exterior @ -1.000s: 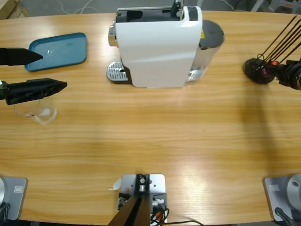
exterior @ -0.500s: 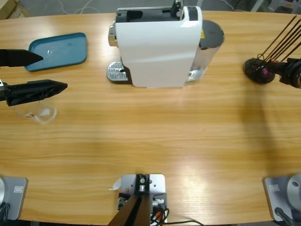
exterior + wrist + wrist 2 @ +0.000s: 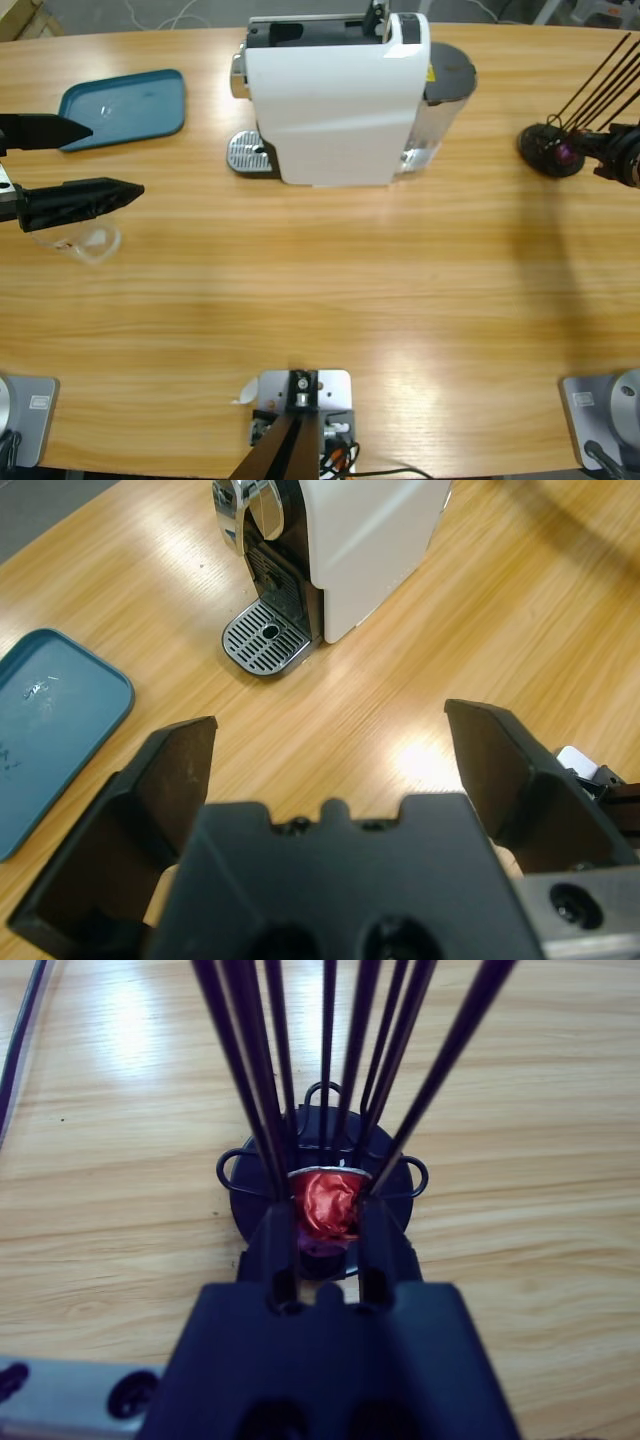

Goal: Pour coffee

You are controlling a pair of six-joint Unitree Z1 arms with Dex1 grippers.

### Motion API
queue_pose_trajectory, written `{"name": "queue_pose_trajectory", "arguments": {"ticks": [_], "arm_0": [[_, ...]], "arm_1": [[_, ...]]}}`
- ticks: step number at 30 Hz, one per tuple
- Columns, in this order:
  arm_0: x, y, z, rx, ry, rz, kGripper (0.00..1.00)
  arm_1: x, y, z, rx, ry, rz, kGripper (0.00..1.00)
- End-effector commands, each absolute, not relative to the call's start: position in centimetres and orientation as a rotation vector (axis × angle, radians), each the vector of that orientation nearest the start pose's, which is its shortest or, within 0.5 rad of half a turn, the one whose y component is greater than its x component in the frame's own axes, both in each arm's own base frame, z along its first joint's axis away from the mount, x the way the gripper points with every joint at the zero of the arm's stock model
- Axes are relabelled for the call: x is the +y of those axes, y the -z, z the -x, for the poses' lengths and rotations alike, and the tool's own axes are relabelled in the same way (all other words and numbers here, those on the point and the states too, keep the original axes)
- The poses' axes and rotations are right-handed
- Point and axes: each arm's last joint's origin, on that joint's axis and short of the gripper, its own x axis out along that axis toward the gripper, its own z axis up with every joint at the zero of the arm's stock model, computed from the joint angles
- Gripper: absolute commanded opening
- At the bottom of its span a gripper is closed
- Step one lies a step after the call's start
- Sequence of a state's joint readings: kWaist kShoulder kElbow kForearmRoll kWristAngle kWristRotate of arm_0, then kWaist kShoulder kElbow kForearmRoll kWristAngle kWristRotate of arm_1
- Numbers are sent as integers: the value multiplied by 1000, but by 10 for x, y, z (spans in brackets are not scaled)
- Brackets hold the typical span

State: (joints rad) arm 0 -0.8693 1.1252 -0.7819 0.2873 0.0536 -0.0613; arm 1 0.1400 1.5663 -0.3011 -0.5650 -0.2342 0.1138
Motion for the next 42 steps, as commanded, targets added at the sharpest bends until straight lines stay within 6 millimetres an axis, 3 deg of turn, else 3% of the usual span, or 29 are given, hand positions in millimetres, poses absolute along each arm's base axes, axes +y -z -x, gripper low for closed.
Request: {"name": "queue_pose_trajectory", "arguments": {"ticks": [1,11,23,27,29,30,31,32,42], "arm_0": [[-120,-315,-108,637,739,-242,987],[-118,-314,-106,633,738,-241,987],[-112,-311,-101,625,735,-229,987],[-112,-312,-101,620,736,-228,987],[-112,-312,-101,618,737,-227,987],[-112,-312,-101,618,737,-226,987],[-111,-312,-101,619,736,-226,987],[-111,-312,-101,620,736,-226,987],[-112,-312,-101,618,735,-223,987]], "arm_1": [[18,-181,-205,707,106,35,16],[17,-188,-202,672,116,35,15],[15,-225,-184,610,112,48,16],[16,-247,-186,572,110,42,16],[16,-248,-187,574,105,44,27],[17,-247,-188,582,97,44,84],[18,-245,-189,596,88,45,363],[19,-243,-189,610,84,41,547],[22,-205,-195,730,89,1,534]]}}
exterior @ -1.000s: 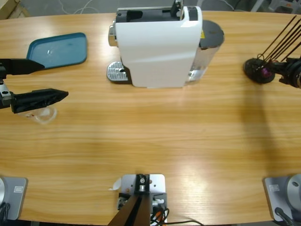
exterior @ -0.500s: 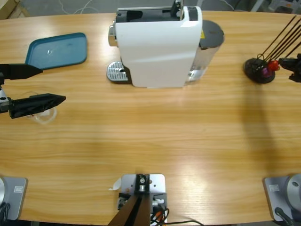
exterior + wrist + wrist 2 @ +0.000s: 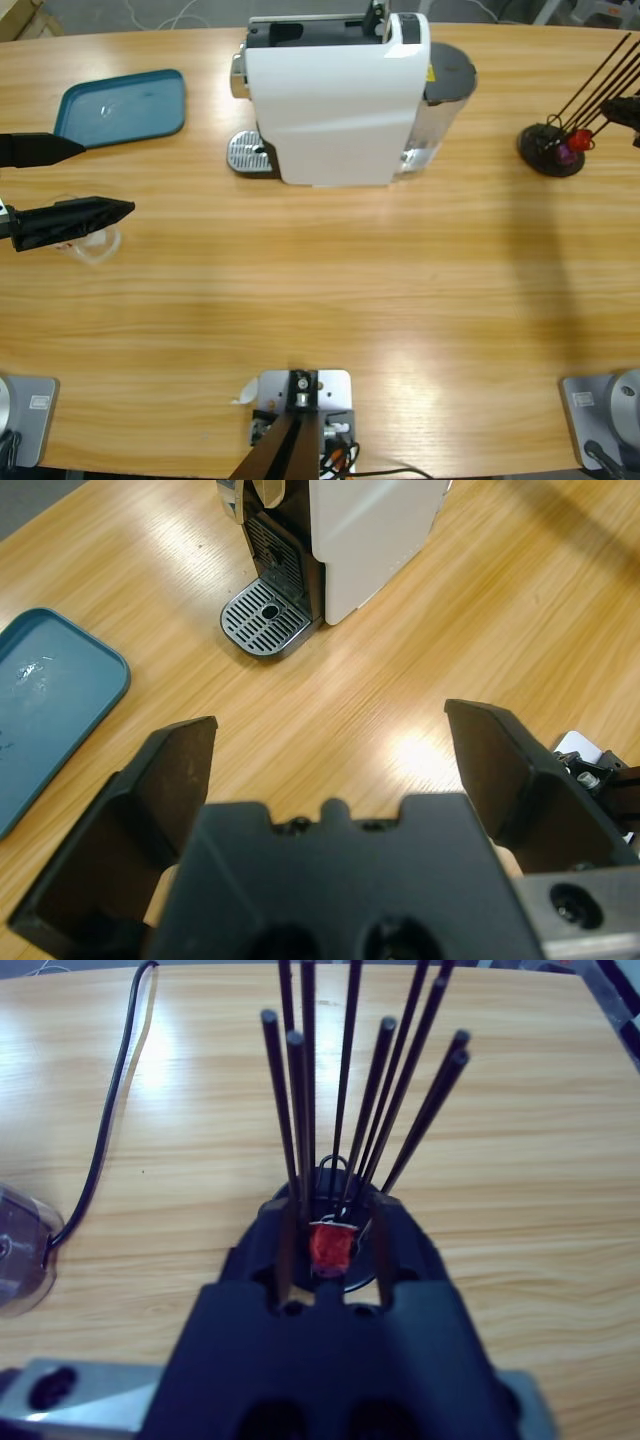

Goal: Pour coffee

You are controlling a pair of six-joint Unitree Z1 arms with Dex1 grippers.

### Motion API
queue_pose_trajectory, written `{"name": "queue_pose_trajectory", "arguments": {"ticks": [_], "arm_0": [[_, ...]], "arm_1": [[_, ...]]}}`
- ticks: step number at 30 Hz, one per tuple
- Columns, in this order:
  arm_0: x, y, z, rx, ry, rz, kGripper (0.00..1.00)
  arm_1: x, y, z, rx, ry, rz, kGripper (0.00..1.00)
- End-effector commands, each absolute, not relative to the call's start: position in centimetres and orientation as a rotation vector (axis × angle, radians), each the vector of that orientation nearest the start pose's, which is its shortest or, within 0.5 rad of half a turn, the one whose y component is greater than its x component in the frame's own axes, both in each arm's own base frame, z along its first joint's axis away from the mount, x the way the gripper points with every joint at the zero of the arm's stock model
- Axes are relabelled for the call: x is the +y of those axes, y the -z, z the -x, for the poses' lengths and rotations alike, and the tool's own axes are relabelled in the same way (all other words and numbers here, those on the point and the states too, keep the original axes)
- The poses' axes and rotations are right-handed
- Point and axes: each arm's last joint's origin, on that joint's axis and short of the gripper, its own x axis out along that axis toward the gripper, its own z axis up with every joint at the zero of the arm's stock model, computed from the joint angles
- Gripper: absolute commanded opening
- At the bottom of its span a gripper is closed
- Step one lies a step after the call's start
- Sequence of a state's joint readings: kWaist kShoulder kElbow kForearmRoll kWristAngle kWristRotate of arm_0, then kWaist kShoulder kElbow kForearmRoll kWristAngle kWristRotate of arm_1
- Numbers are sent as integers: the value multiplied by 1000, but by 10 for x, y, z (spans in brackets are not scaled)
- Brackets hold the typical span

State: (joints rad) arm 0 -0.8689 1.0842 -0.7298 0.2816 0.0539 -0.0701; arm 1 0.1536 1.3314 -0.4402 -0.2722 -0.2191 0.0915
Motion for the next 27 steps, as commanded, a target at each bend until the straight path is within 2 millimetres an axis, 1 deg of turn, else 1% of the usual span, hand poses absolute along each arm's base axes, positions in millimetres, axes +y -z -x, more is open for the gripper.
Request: {"name": "queue_pose_trajectory", "arguments": {"ticks": [1,12,24,25,27], "arm_0": [[-112,-312,-101,619,735,-223,987],[-110,-312,-100,615,735,-218,987],[-109,-311,-99,616,732,-215,987],[-108,-311,-98,615,732,-213,987],[-106,-310,-96,614,731,-211,987]], "arm_1": [[22,-203,-196,735,90,-1,508],[23,-184,-208,758,87,-13,505],[19,-180,-211,765,115,20,502],[19,-180,-211,765,114,23,492],[19,-181,-211,760,112,30,427]]}}
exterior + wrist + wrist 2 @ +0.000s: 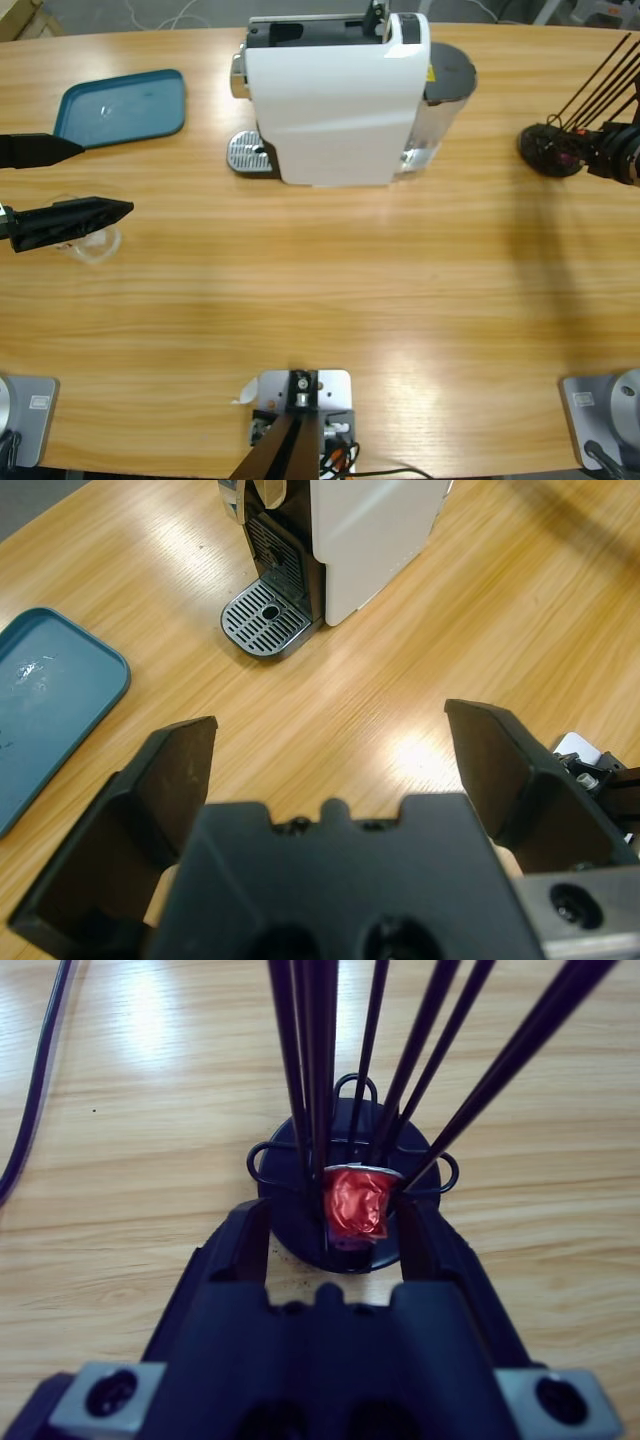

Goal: Pour coffee

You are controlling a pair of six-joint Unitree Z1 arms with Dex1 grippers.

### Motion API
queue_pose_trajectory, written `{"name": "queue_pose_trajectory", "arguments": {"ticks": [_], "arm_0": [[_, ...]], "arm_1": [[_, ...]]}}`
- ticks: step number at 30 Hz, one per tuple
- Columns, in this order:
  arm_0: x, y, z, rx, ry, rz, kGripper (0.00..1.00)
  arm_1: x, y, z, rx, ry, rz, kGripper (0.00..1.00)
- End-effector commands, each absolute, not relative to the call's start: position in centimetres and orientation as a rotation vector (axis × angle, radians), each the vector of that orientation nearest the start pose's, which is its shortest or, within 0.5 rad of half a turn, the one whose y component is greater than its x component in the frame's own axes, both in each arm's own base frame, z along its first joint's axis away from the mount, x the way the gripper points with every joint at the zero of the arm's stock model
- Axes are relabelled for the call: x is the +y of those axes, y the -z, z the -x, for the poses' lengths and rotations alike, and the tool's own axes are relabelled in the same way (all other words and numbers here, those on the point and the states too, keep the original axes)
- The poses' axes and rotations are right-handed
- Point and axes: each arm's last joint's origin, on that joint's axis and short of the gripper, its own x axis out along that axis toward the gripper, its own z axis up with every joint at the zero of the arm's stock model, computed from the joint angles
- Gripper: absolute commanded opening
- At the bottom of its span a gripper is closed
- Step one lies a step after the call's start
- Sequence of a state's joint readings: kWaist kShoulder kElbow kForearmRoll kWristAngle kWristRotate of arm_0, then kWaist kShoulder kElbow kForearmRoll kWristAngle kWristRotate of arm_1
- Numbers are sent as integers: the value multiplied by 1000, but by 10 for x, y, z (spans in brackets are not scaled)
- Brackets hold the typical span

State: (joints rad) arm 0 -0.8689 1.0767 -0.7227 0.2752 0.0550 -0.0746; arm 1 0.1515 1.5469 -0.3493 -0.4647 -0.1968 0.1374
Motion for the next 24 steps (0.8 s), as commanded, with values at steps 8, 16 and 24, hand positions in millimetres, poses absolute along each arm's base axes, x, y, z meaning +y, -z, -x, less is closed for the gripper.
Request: {"name": "queue_pose_trajectory", "arguments": {"ticks": [8,16,24], "arm_0": [[-104,-309,-96,616,724,-209,987],[-103,-308,-96,616,717,-206,987],[-101,-305,-95,621,714,-208,987]], "arm_1": [[18,-184,-210,744,129,47,323],[17,-182,-209,744,137,62,223],[18,-181,-210,741,124,56,111]]}}
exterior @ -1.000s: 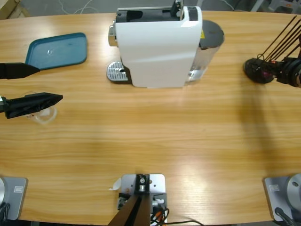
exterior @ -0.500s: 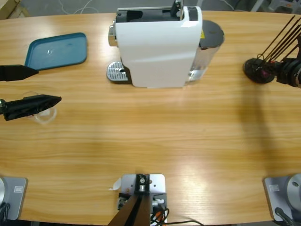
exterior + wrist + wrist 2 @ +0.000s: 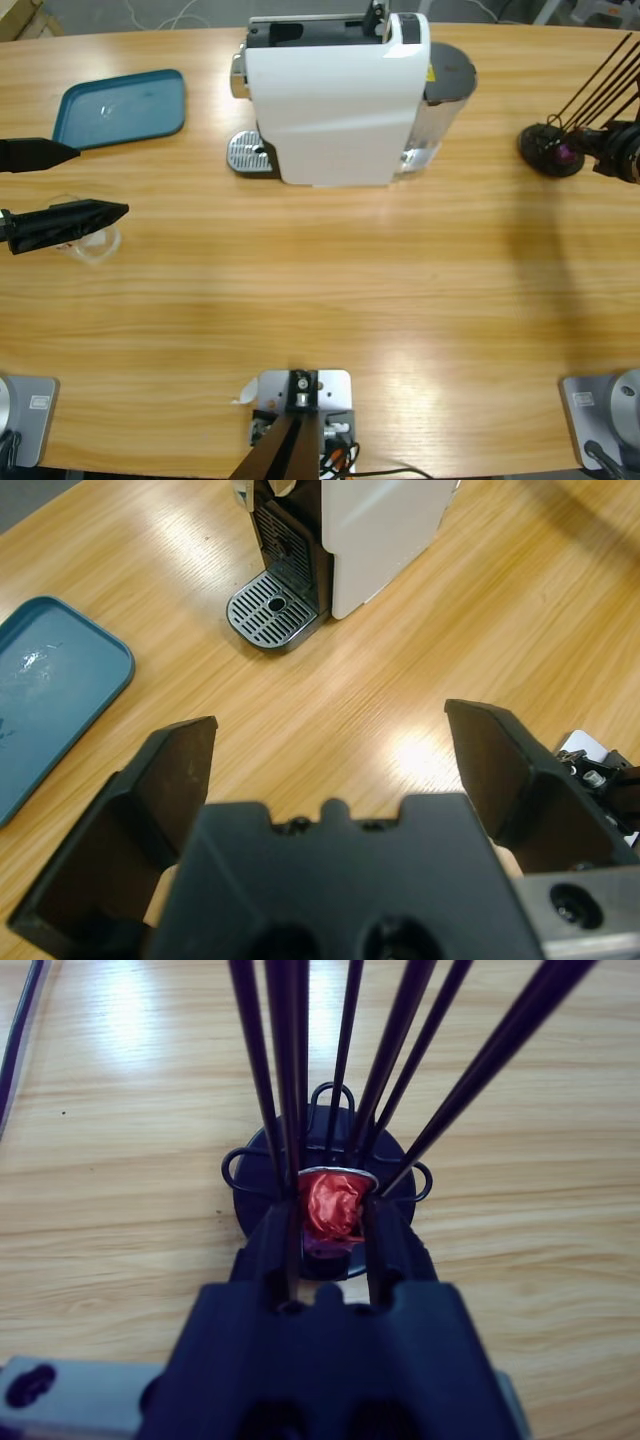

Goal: Pour coffee

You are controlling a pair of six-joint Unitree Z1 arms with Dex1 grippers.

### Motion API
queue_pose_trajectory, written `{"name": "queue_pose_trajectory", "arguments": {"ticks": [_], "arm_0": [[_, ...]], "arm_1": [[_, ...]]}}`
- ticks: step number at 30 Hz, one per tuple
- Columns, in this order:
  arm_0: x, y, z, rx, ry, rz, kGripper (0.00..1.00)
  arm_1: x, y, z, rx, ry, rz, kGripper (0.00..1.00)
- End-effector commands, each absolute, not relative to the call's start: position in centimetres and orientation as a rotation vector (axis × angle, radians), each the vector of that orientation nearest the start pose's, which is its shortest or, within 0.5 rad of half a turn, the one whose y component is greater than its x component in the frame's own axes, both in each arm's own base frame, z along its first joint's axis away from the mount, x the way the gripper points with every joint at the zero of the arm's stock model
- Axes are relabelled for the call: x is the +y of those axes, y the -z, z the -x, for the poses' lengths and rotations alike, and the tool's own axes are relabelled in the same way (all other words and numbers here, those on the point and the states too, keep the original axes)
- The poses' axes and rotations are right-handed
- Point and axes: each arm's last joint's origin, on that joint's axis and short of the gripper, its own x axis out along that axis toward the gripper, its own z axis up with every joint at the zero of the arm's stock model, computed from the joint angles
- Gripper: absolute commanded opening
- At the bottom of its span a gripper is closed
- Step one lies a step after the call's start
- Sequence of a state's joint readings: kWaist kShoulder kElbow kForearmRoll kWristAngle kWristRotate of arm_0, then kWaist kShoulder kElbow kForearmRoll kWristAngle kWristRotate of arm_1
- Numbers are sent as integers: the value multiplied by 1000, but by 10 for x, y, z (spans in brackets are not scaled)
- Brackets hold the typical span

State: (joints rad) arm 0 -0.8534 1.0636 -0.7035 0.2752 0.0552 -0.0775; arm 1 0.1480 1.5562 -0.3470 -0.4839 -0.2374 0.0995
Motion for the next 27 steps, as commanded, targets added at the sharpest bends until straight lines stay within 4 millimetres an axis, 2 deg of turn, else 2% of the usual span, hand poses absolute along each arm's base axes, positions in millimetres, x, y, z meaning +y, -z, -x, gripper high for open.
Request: {"name": "queue_pose_trajectory", "arguments": {"ticks": [1,5,19,27], "arm_0": [[-100,-305,-94,622,715,-208,987],[-99,-304,-94,622,713,-207,987],[-98,-305,-93,617,712,-204,987],[-97,-304,-92,619,711,-203,987]], "arm_1": [[18,-181,-210,742,123,55,76],[19,-179,-212,748,113,52,0],[18,-182,-210,725,112,49,0],[17,-199,-203,651,114,50,0]]}}
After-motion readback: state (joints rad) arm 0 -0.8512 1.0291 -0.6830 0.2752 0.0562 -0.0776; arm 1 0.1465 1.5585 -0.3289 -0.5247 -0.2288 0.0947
